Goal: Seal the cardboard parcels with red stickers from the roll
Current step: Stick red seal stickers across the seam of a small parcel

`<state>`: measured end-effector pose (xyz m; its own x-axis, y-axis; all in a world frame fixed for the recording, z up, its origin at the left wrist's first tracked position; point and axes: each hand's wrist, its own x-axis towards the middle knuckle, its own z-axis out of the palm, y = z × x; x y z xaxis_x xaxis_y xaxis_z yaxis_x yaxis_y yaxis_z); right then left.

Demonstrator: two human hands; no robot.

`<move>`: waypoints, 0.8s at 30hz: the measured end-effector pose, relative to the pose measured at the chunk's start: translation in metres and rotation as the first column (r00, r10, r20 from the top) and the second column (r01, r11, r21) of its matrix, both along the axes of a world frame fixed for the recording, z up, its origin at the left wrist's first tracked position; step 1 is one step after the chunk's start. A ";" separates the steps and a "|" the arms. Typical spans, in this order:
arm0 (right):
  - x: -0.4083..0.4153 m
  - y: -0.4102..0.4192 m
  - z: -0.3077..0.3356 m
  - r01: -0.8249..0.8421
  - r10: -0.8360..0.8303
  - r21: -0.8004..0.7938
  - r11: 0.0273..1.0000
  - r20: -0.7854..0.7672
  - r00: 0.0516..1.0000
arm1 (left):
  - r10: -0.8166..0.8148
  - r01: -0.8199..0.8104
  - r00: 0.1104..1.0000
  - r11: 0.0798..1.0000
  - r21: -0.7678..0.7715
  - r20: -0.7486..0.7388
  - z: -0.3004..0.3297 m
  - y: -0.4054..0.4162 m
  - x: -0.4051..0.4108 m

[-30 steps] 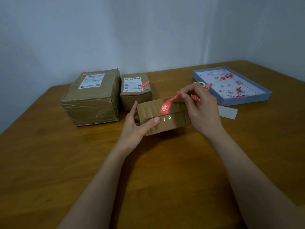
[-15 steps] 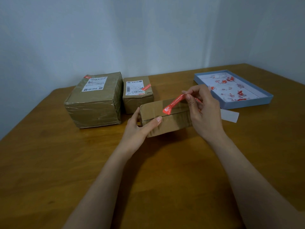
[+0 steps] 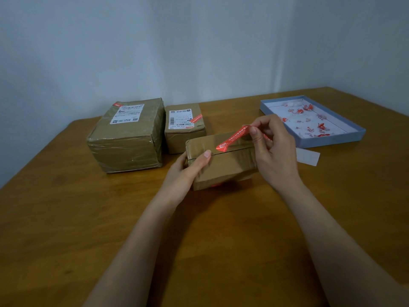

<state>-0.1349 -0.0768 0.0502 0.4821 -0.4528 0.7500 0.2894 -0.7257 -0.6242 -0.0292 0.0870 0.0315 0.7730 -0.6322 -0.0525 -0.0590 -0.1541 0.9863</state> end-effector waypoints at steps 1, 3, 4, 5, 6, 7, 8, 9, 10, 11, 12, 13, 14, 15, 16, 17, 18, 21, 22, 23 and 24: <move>0.000 0.000 0.000 0.000 0.000 0.004 1.000 0.001 1.000 | 0.005 -0.005 1.000 1.000 0.007 -0.015 0.001 0.000 -0.001; 0.000 0.000 0.000 -0.001 0.001 0.004 1.000 0.004 1.000 | 0.013 -0.012 0.999 0.999 0.038 -0.035 0.003 0.001 -0.001; 0.001 0.000 0.000 -0.001 0.001 0.003 1.000 0.006 1.000 | 0.013 -0.011 0.999 0.998 0.054 -0.043 0.004 0.001 0.000; 0.001 0.000 0.000 -0.003 0.003 0.003 1.000 0.011 1.000 | 0.010 -0.007 0.999 0.998 0.064 -0.048 0.005 0.001 -0.001; 0.001 0.000 0.000 -0.008 0.008 0.004 1.000 0.017 1.000 | 0.008 -0.004 0.999 0.998 0.068 -0.050 0.006 0.001 -0.002; 0.000 0.001 0.000 -0.013 0.013 0.006 1.000 0.025 1.000 | 0.006 -0.003 0.999 0.998 0.068 -0.054 0.007 0.000 -0.003; 0.000 0.002 0.001 -0.014 0.014 0.007 1.000 0.035 0.999 | 0.008 -0.003 0.998 0.997 0.071 -0.060 0.007 0.000 -0.003; 0.000 0.002 0.002 -0.011 0.010 0.011 1.000 0.048 0.999 | 0.016 -0.011 0.998 0.996 0.084 -0.065 0.008 0.000 -0.003; -0.001 0.002 0.003 -0.004 0.003 0.023 1.000 0.064 0.998 | 0.022 -0.016 0.997 0.996 0.092 -0.071 0.008 -0.001 -0.003; -0.002 0.001 0.005 0.001 -0.005 0.044 0.999 0.083 0.997 | 0.029 -0.022 0.997 0.995 0.095 -0.076 0.008 0.000 -0.004; -0.003 0.000 0.007 0.005 -0.012 0.071 0.997 0.101 0.995 | 0.032 -0.024 0.996 0.995 0.097 -0.078 0.008 0.000 -0.004; -0.004 -0.001 0.008 0.006 -0.017 0.101 0.995 0.114 0.993 | 0.033 -0.025 0.996 0.995 0.098 -0.082 0.009 0.000 -0.005; -0.006 -0.002 0.010 0.005 -0.020 0.133 0.991 0.114 0.993 | 0.038 -0.029 0.995 0.994 0.102 -0.088 0.008 0.000 -0.005; -0.006 -0.003 0.010 0.002 -0.019 0.168 0.986 0.095 0.995 | 0.047 -0.038 0.995 0.994 0.102 -0.091 0.007 0.000 -0.005; -0.006 -0.003 0.010 0.001 -0.015 0.205 0.979 0.065 0.998 | 0.064 -0.056 0.994 0.994 0.097 -0.083 0.007 0.000 -0.004; -0.005 -0.004 0.009 0.002 -0.010 0.241 0.971 0.033 0.999 | 0.095 -0.090 0.994 0.992 0.089 -0.061 0.007 -0.001 -0.004; -0.004 -0.004 0.008 0.004 -0.005 0.274 0.962 0.003 1.000 | 0.135 -0.133 0.991 0.989 0.069 -0.022 0.008 -0.001 -0.003; 0.000 -0.001 0.004 0.001 0.025 0.355 0.935 -0.069 0.997 | 0.220 -0.214 0.966 0.975 -0.061 0.137 0.008 -0.002 -0.003; 0.001 -0.001 0.003 0.012 0.027 0.375 0.927 -0.099 0.995 | 0.220 -0.206 0.960 0.974 -0.093 0.174 0.009 -0.002 -0.004; 0.002 0.000 0.002 0.028 0.027 0.400 0.916 -0.133 0.991 | 0.204 -0.185 0.961 0.976 -0.112 0.187 0.008 -0.002 -0.005; 0.003 -0.001 0.001 0.044 0.031 0.431 0.901 -0.166 0.986 | 0.184 -0.165 0.965 0.980 -0.112 0.186 0.007 -0.003 -0.005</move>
<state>-0.1322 -0.0773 0.0510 0.5778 -0.7172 0.3896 0.1513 -0.3750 -0.9146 -0.0344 0.0845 0.0386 0.8610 -0.4817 0.1636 -0.2318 -0.0852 0.9690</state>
